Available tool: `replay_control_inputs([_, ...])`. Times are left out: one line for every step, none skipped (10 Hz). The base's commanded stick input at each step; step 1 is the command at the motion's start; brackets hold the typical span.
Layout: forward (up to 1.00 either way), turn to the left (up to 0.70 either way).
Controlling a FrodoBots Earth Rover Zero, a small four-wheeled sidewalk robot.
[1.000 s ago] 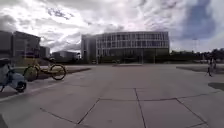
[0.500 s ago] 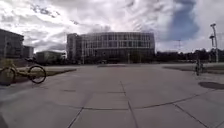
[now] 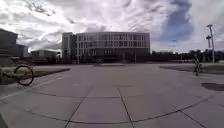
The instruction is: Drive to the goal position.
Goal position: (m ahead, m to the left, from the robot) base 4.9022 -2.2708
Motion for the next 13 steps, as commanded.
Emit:
replay_control_inputs([0.70,-0.34])
replay_control_inputs([0.70,-0.34])
replay_control_inputs([0.70,-0.34])
replay_control_inputs([0.70,-0.34])
replay_control_inputs([0.70,-0.34])
replay_control_inputs([0.70,-0.34])
replay_control_inputs([0.70,-0.34])
replay_control_inputs([0.70,-0.34])
replay_control_inputs([0.70,-0.34])
replay_control_inputs([0.70,-0.34])
replay_control_inputs([0.70,-0.34])
replay_control_inputs([0.70,-0.34])
replay_control_inputs([0.70,-0.30])
